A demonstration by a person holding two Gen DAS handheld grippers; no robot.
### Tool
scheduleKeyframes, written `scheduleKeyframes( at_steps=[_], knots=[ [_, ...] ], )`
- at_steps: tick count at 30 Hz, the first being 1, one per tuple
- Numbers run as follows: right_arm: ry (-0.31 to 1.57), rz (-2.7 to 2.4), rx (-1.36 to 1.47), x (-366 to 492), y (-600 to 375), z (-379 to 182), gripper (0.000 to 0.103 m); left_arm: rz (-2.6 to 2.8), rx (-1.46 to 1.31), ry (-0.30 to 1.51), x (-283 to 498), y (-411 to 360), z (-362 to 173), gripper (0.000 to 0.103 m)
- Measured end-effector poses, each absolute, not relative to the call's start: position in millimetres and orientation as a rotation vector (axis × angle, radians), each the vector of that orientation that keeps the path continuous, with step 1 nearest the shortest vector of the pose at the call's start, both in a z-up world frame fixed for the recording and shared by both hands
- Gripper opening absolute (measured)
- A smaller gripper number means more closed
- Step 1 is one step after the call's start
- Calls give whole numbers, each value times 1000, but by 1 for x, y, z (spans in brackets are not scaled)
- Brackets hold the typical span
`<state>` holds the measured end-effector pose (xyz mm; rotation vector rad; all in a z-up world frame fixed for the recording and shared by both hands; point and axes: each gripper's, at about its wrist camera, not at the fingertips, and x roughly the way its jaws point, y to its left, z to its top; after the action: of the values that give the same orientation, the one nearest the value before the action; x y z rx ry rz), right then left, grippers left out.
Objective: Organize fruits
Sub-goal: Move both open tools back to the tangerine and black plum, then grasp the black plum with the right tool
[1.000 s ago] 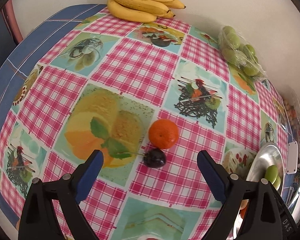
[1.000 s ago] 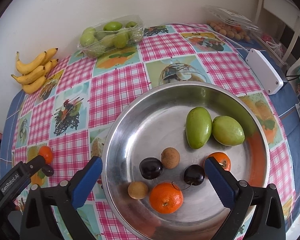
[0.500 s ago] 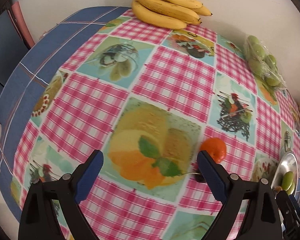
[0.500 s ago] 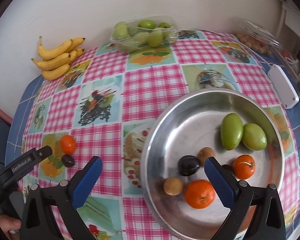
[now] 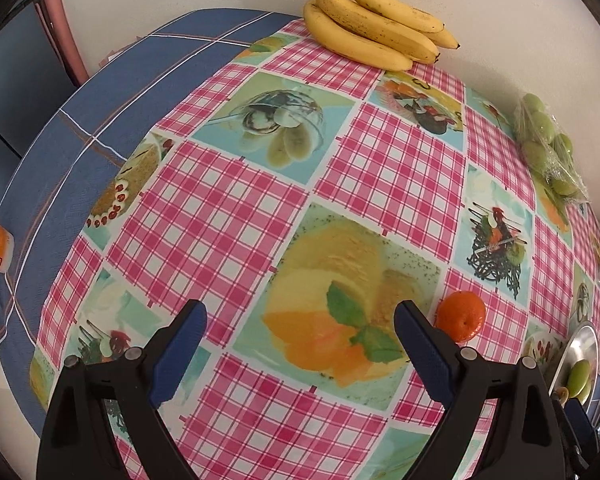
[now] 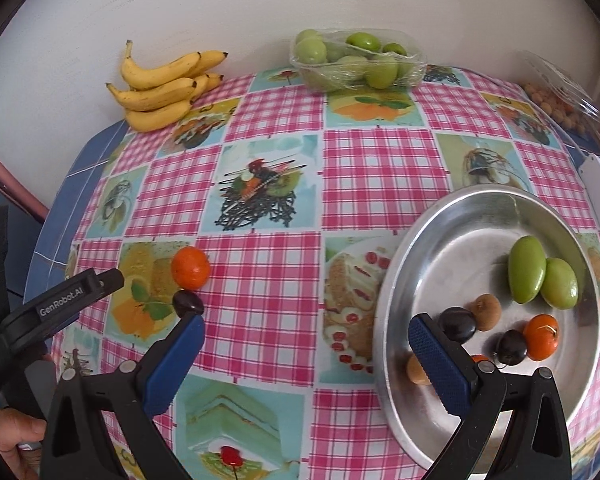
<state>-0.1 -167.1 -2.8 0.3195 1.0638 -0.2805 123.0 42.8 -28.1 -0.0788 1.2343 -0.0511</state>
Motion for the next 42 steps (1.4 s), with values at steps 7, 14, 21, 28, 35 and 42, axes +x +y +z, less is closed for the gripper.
scheduleKeyframes(
  at_steps=[7,14,21,28,35,42],
  knots=[
    [1065,-236,304,8,-152,-8,103,-66,-79,1247,123,42,-29,95],
    [1061,-191,326,16,-146,-18,103,-97,-86,1269,124,35,-32,95],
    [1055,-176,323,25,-141,-30,103,-89,-68,1289,127,31,-39,95],
    [1052,-150,315,34,-131,-39,93,-64,-89,1308,132,35,-47,95],
    [1059,-123,312,41,-116,-46,79,-50,-90,1308,133,42,-48,95],
    [1068,-92,315,44,-104,-50,64,-45,-125,1323,132,50,-50,95]
  ],
)
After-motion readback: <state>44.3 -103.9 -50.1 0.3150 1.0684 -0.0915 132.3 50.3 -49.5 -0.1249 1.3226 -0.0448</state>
